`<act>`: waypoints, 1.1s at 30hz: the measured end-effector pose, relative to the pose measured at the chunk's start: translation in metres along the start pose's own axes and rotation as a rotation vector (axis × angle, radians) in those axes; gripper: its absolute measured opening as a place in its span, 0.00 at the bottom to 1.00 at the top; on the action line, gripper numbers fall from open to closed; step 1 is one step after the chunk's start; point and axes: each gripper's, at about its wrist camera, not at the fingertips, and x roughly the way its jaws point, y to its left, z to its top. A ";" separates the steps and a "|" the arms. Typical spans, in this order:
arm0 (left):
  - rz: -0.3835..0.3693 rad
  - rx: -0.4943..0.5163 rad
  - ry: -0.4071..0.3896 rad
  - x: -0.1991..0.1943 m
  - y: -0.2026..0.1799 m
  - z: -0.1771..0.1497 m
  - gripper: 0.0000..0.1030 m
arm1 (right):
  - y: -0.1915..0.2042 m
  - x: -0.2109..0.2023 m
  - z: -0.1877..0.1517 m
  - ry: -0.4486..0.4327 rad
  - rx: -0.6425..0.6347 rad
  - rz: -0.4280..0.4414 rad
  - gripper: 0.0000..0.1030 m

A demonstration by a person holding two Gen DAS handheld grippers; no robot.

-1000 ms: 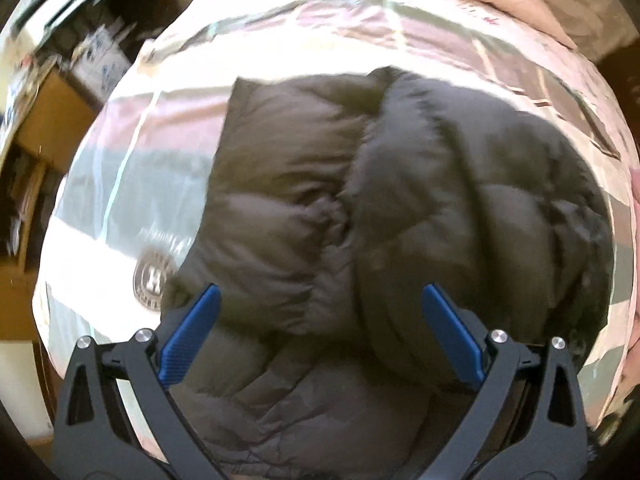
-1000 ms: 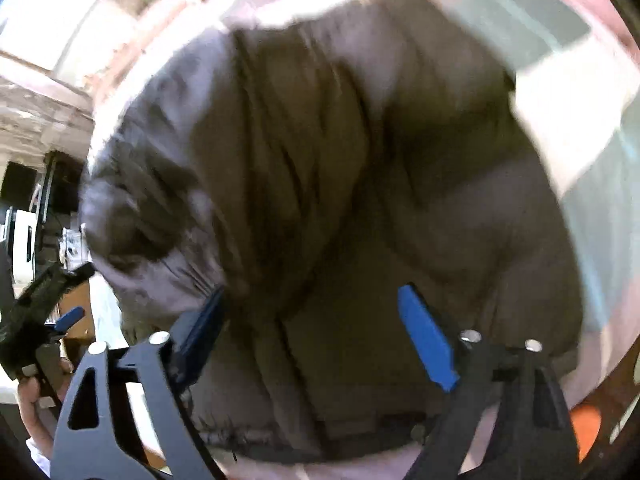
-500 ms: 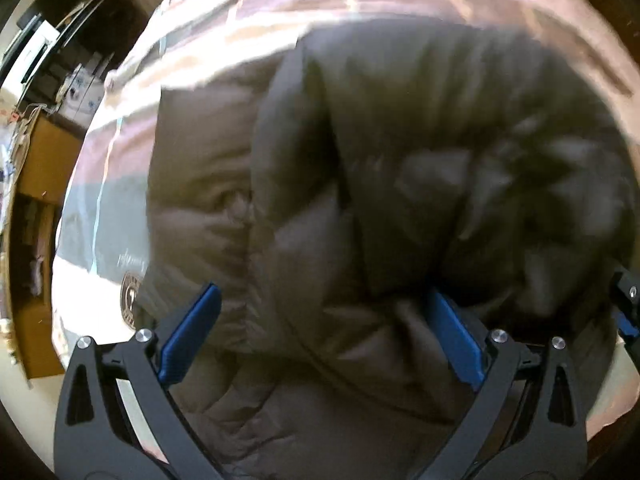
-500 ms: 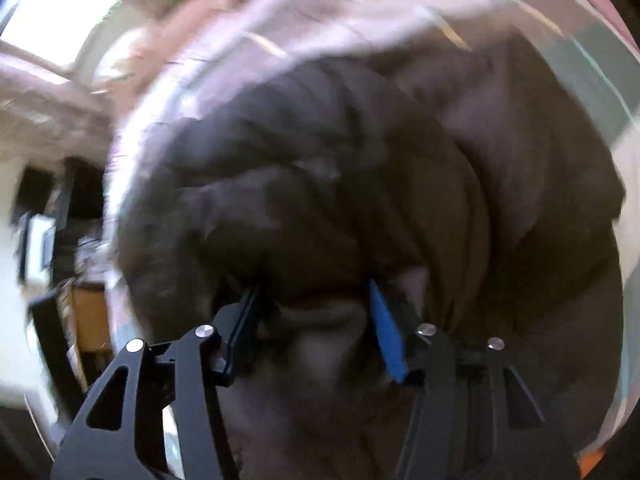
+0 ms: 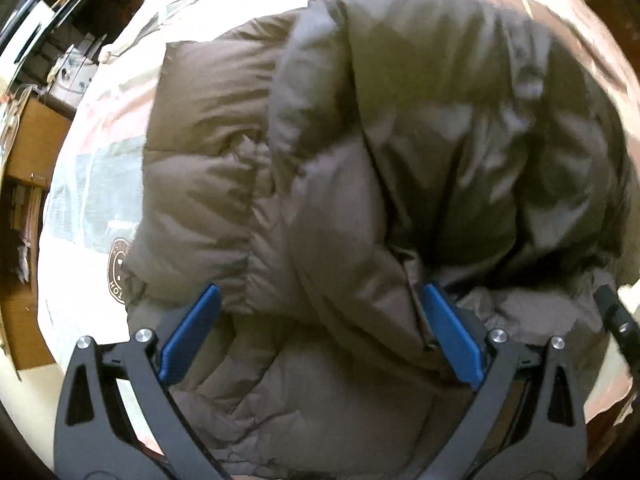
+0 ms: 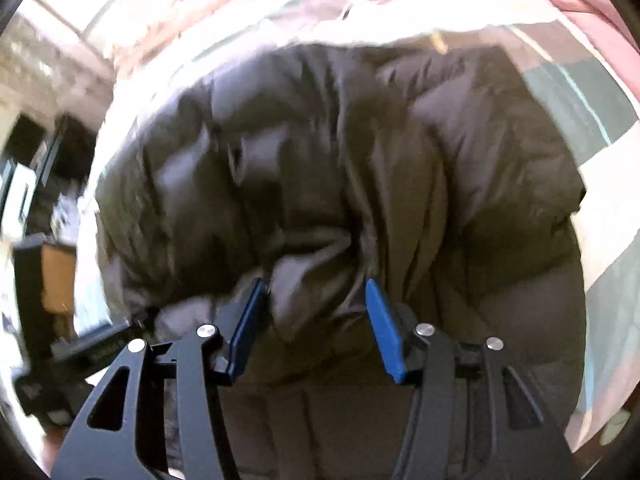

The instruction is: Fold large clothes

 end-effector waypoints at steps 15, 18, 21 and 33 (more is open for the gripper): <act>0.047 0.034 0.038 0.018 -0.005 -0.005 0.98 | 0.001 -0.020 0.035 -0.093 0.062 0.066 0.57; 0.031 -0.005 0.050 0.026 -0.002 -0.007 0.98 | 0.048 -0.021 0.083 -0.103 -0.057 0.178 0.57; 0.032 -0.013 0.046 0.032 -0.003 -0.011 0.98 | 0.106 0.000 0.128 -0.078 -0.181 0.214 0.57; -0.047 -0.032 0.086 0.058 0.008 -0.019 0.98 | 0.182 0.091 0.143 0.110 -0.425 -0.038 0.60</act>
